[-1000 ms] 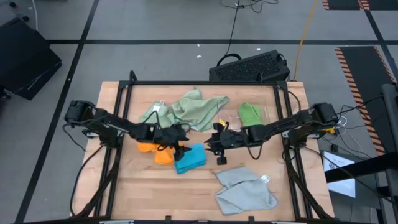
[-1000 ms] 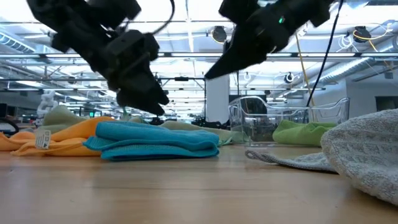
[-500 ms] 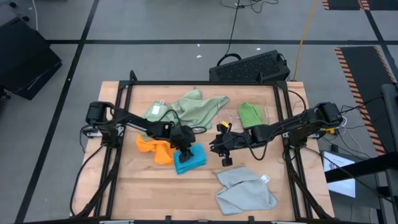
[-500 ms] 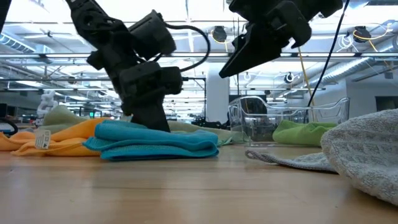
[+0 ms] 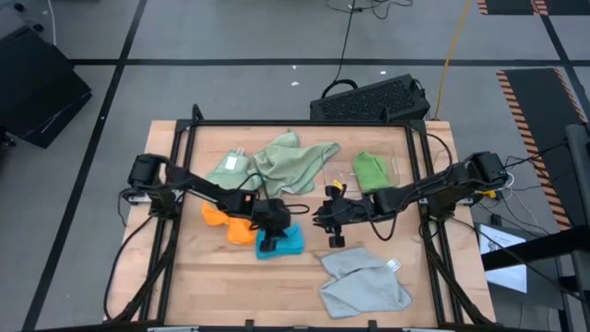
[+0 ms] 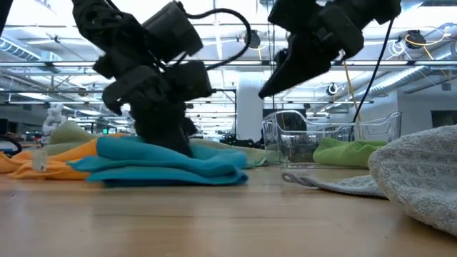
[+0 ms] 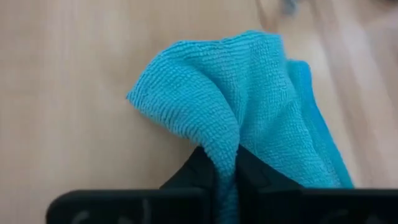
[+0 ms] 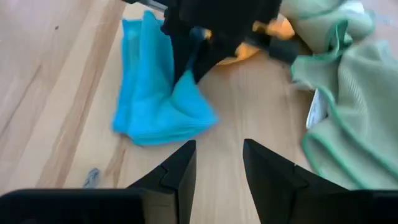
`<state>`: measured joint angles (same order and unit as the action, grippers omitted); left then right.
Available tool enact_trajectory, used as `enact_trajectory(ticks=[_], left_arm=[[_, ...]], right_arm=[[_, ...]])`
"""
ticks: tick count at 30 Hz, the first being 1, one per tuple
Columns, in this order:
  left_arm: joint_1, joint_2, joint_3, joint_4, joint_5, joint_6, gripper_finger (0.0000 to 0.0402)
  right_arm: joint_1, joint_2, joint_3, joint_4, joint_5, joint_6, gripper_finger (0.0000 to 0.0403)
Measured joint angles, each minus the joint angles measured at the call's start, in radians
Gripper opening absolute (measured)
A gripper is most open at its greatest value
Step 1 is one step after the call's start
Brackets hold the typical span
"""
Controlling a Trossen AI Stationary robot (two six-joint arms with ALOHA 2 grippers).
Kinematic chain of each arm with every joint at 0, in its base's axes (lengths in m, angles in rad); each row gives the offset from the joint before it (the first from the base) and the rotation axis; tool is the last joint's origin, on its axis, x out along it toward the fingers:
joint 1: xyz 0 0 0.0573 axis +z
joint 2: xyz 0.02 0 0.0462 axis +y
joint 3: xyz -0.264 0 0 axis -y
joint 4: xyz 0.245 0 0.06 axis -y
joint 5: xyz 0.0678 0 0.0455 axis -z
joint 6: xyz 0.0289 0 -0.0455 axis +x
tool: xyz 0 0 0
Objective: Fold microfiber towels
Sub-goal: Put the folded blue microfiber cloth into the transparent bin
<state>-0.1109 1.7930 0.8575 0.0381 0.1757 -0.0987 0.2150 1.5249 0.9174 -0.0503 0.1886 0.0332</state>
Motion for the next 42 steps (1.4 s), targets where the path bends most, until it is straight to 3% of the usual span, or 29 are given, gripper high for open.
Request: enact_trajectory(ticks=[5,8,11,16,22,28,37,42], left_arm=[[-0.045,-0.132,0.003,-0.021,-0.240,0.050,0.0017],[-0.075,-0.204,0.000,-0.049,-0.373,0.084,0.0014],[-0.111,-0.264,0.001,-0.057,-0.498,0.146,0.0015],[-0.161,-0.306,0.001,-0.060,-0.629,0.242,0.0016],[-0.183,-0.307,0.001,-0.028,-0.656,0.288,0.0015],[-0.199,-0.305,0.001,0.017,-0.648,0.318,0.0017],[-0.199,-0.305,0.002,0.068,-0.598,0.353,0.0019],[-0.199,-0.305,0.002,0.070,-0.597,0.357,0.0016]], right_arm=[[0.004,0.000,-0.079,0.147,0.006,0.126,0.0123],[0.008,0.000,-0.113,0.234,0.064,0.155,0.0130],[0.015,0.000,-0.121,0.289,0.128,0.163,0.0156],[0.015,-0.014,-0.118,0.446,0.125,0.157,0.0223],[-0.012,-0.016,-0.119,0.561,0.073,0.178,0.0304],[-0.013,-0.015,-0.119,0.571,0.057,0.093,0.0331],[-0.066,0.067,-0.119,0.671,-0.122,0.127,0.0322],[-0.072,0.084,-0.119,0.671,-0.151,0.137,0.0253]])
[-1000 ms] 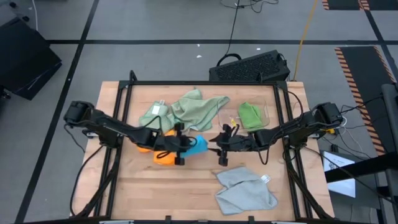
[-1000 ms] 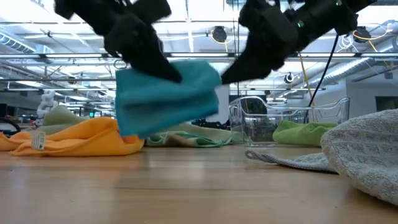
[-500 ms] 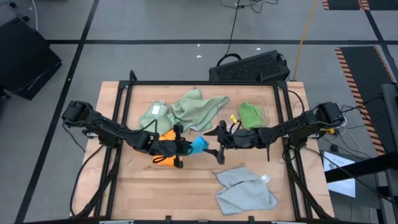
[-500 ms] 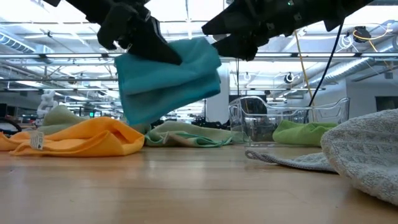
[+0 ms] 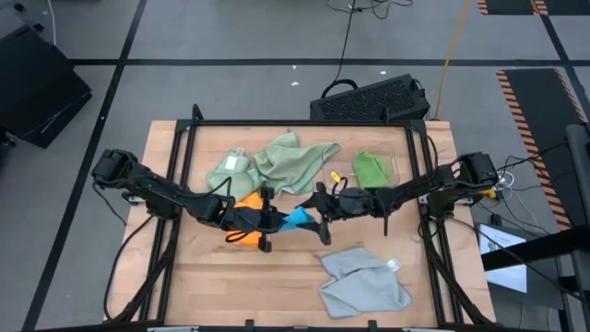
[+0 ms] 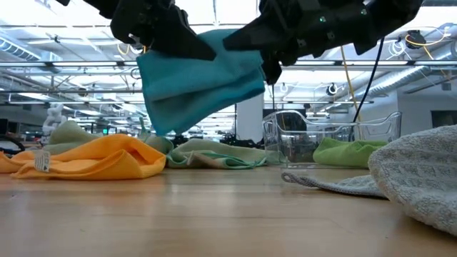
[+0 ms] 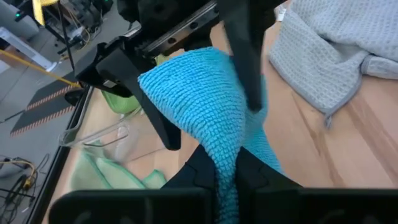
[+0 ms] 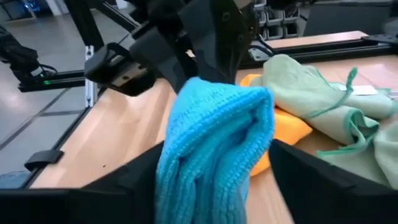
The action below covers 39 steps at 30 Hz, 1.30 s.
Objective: Fold microfiber towels
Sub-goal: Put the folded blue microfiber cloth into the transparent bin
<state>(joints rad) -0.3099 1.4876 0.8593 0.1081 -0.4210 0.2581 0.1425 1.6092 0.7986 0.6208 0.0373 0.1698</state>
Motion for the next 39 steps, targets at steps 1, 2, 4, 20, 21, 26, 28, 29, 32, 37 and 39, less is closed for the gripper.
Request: enact_trajectory(ticks=[1,2,4,20,21,26,28,29,32,37,39], left_arm=[[0.001,0.000,0.000,0.001,0.000,0.002,0.0018],[0.001,0.000,0.000,0.002,0.000,0.004,0.0020],[0.003,0.000,0.000,0.008,0.000,0.009,0.0022],[0.066,-0.001,0.002,0.031,0.014,-0.209,0.0129],[0.069,-0.001,0.002,0.026,0.005,-0.209,0.0149],[0.068,-0.007,0.002,0.017,-0.112,-0.212,0.0231],[0.066,-0.024,0.002,0.006,-0.121,-0.212,0.0246],[0.066,-0.029,0.002,0.010,-0.122,-0.215,0.0250],[0.066,-0.046,0.001,-0.012,-0.122,-0.216,0.0254],[0.064,-0.068,0.001,-0.032,-0.122,-0.240,0.0254],[0.061,-0.067,0.001,-0.039,-0.122,-0.243,0.0255]], right_arm=[[-0.002,0.000,0.000,-0.003,-0.014,-0.004,0.0231],[-0.004,0.000,0.000,-0.003,-0.022,-0.007,0.0208],[-0.006,0.000,0.000,-0.003,-0.042,-0.013,0.0160],[-0.013,-0.153,0.000,-0.219,-0.007,-0.131,0.0009],[-0.016,-0.184,0.000,-0.269,0.013,-0.144,0.0008],[-0.041,-0.367,0.000,-0.496,0.147,-0.198,0.0010],[-0.050,-0.443,0.000,-0.581,0.212,-0.227,0.0009],[-0.055,-0.479,0.000,-0.625,0.244,-0.248,0.0008],[-0.065,-0.574,0.000,-0.755,0.354,-0.313,0.0008],[-0.070,-0.651,0.000,-0.920,0.566,-0.447,0.0008],[-0.070,-0.651,0.000,-0.965,0.626,-0.492,0.0010]])
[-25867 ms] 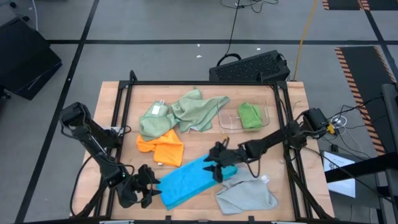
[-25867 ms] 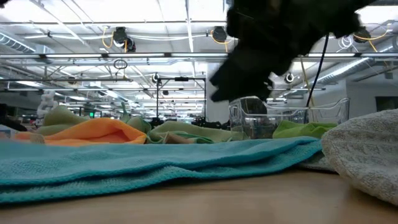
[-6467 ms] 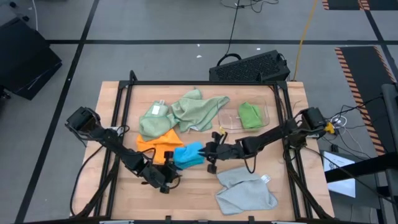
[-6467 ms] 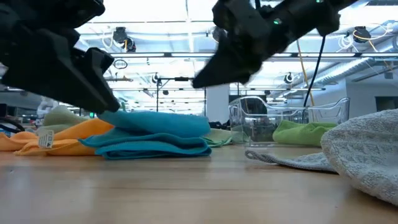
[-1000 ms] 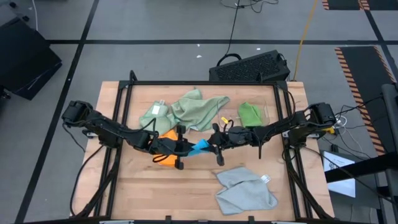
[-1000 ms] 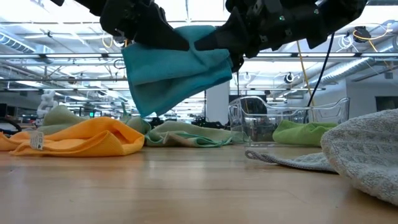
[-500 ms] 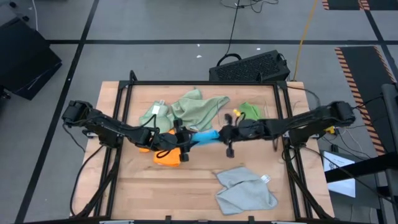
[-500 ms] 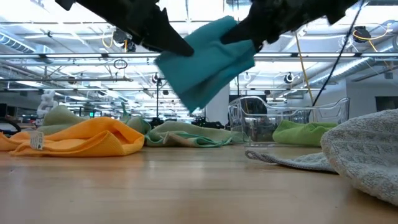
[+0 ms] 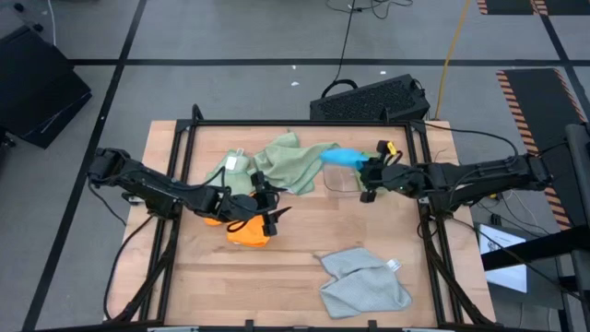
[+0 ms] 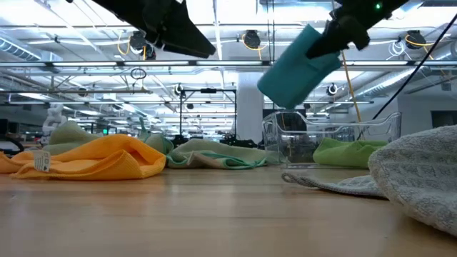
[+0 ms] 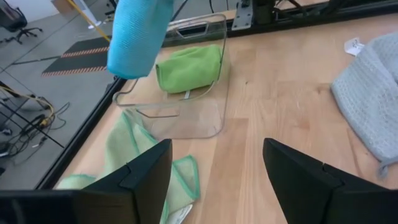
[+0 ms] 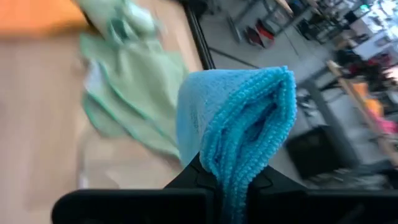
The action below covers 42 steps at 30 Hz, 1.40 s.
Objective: Fold microfiber towels
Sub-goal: Put the folded blue microfiber cloth into the transparent bin
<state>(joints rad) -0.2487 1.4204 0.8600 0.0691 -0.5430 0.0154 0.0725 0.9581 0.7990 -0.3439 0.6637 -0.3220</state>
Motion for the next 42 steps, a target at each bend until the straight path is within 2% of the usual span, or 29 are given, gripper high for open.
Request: enact_trajectory(ticks=[2,6,11,22,29,37,42], left_arm=[[-0.005,0.000,0.000,0.000,0.000,0.000,0.0255],[-0.012,0.000,0.000,0.000,0.000,-0.006,0.0255],[-0.017,0.000,0.000,0.000,0.000,-0.022,0.0255],[-0.035,0.000,0.000,-0.016,-0.008,-0.051,0.0255],[-0.035,0.000,0.000,-0.016,-0.008,-0.067,0.0255],[-0.035,0.000,0.000,-0.015,-0.008,-0.082,0.0255],[-0.035,0.000,0.000,-0.015,-0.008,-0.083,0.0255]], right_arm=[[0.000,0.014,0.000,-0.028,0.043,-0.036,0.0010],[0.000,0.077,0.000,-0.037,0.053,-0.096,0.0010],[-0.001,0.196,0.000,0.008,0.148,-0.157,0.0010],[-0.031,0.398,0.000,0.026,0.148,-0.190,0.0010],[-0.069,0.427,0.000,0.026,0.141,-0.165,0.0010],[-0.144,0.427,0.000,0.026,-0.129,-0.128,0.0013],[-0.206,0.426,0.000,0.022,-0.294,-0.091,0.0042]])
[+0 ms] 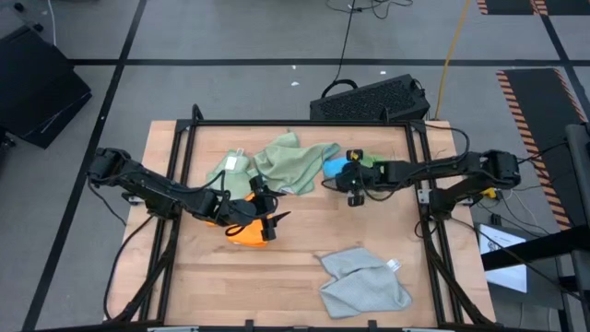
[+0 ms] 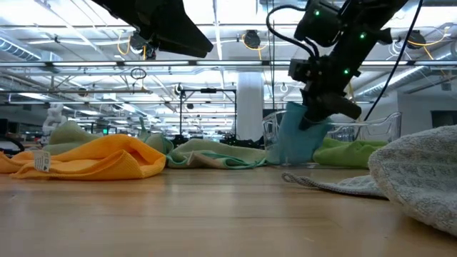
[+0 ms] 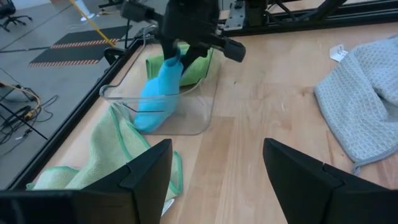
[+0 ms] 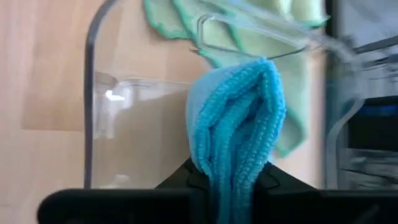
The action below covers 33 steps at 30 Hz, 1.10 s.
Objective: Fold microfiber towels
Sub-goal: Put the folded blue microfiber cloth into the transparent bin
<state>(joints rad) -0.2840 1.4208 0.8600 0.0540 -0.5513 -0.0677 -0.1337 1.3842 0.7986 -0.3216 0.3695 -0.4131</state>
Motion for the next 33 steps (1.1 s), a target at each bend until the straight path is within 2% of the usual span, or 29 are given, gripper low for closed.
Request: enact_trajectory(ticks=[11,17,21,27,30,33], left_arm=[[0.000,0.000,0.000,-0.014,0.001,-0.023,0.0255],[0.000,0.000,0.000,-0.029,0.007,-0.040,0.0255],[-0.001,0.000,0.000,-0.029,0.025,-0.041,0.0255],[-0.001,0.000,0.000,-0.029,0.028,-0.047,0.0255],[-0.001,0.000,0.000,-0.026,0.028,-0.048,0.0255],[-0.001,0.000,0.000,-0.016,0.029,-0.050,0.0255]], right_arm=[[-0.149,-0.055,0.000,-0.004,-0.352,0.065,0.0128],[-0.206,-0.090,0.000,-0.086,-0.548,0.097,0.0149],[-0.229,-0.118,0.000,-0.104,-0.664,0.131,0.0149],[-0.254,-0.166,0.000,-0.111,-0.659,0.205,0.0136],[-0.272,-0.168,0.003,-0.092,-0.658,0.303,0.0109],[-0.274,-0.152,0.011,-0.092,-0.658,0.349,0.0062]])
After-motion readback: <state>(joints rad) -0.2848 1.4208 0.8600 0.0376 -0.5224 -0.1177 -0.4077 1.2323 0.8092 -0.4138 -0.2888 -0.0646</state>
